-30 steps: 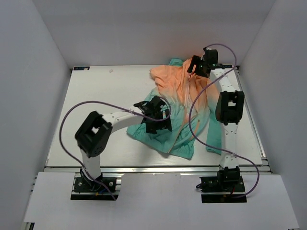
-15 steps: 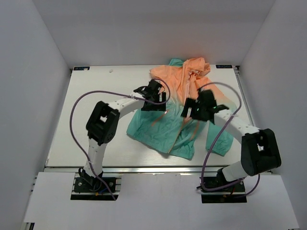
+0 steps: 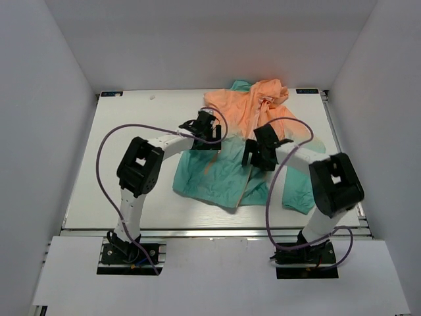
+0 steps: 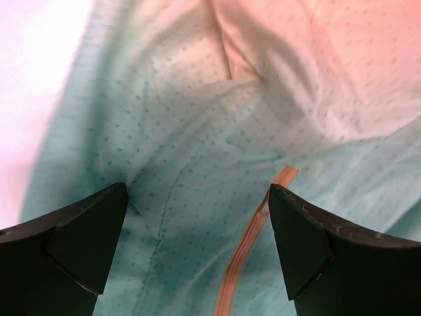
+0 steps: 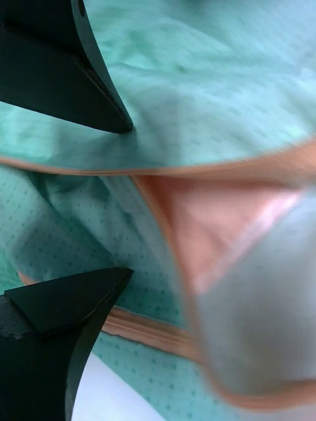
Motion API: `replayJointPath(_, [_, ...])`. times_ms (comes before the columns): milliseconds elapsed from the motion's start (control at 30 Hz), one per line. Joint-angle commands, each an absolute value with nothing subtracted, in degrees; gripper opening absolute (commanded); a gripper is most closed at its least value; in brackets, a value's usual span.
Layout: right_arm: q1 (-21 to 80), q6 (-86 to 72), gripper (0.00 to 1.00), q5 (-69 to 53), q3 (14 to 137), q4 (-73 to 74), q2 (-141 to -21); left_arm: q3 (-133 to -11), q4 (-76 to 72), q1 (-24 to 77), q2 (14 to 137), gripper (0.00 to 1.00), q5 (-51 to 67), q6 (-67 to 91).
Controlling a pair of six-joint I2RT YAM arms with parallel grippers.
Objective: Zip up the jacket
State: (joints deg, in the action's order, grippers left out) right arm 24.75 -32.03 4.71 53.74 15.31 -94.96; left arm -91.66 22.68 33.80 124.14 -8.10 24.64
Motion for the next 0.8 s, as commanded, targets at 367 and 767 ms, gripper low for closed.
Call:
replayJointPath(367, [29.8, -22.8, 0.85, 10.5, 86.8, 29.6, -120.5, -59.9, 22.8, 31.6, 106.4, 0.98, -11.6, 36.5])
replayJointPath(767, [28.7, -30.9, 0.9, 10.8, 61.3, 25.0, -78.0, -70.8, 37.1, 35.7, 96.7, 0.98, -8.4, 37.7])
